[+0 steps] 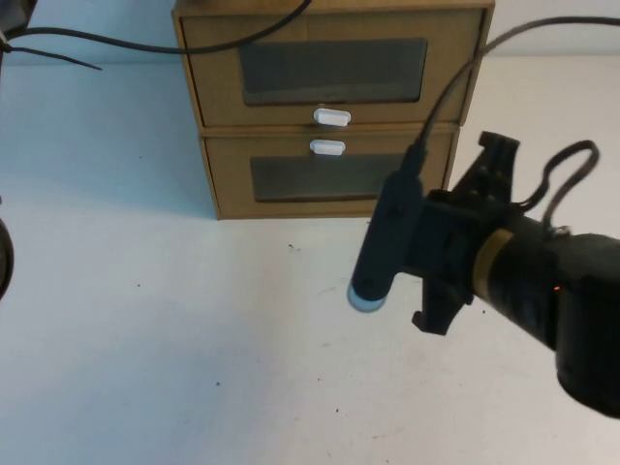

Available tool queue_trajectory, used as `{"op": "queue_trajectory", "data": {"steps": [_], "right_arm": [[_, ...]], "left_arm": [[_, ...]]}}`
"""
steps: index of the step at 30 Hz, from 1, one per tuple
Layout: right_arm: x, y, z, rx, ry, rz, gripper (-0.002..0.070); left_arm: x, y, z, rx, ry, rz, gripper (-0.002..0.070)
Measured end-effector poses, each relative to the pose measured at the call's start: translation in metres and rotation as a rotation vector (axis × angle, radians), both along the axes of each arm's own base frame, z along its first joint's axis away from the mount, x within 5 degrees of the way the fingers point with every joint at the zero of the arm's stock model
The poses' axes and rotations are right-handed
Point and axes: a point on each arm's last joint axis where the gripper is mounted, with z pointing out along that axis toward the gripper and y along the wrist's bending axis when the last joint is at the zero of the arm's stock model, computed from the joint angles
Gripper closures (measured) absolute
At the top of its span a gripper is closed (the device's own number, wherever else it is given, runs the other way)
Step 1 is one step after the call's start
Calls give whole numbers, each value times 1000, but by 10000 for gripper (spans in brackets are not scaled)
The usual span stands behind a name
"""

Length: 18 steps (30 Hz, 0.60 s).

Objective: Open the shoe box
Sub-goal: 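Pull the top drawer of the cardboard box fully open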

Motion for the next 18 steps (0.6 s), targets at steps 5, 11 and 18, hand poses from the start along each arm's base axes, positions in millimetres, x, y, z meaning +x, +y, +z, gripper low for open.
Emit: {"op": "queue_trajectory", "data": {"steps": [5,11,18], "right_arm": [[12,24,-9,-128,-190,115,690],[38,51,-24,-206,-226,69,675],[67,83,-28,-208,-260,13,524]], "left_arm": [[0,0,0,1,1,-1,679],[0,0,0,1,1,-1,679],[0,0,0,1,1,-1,679]]}}
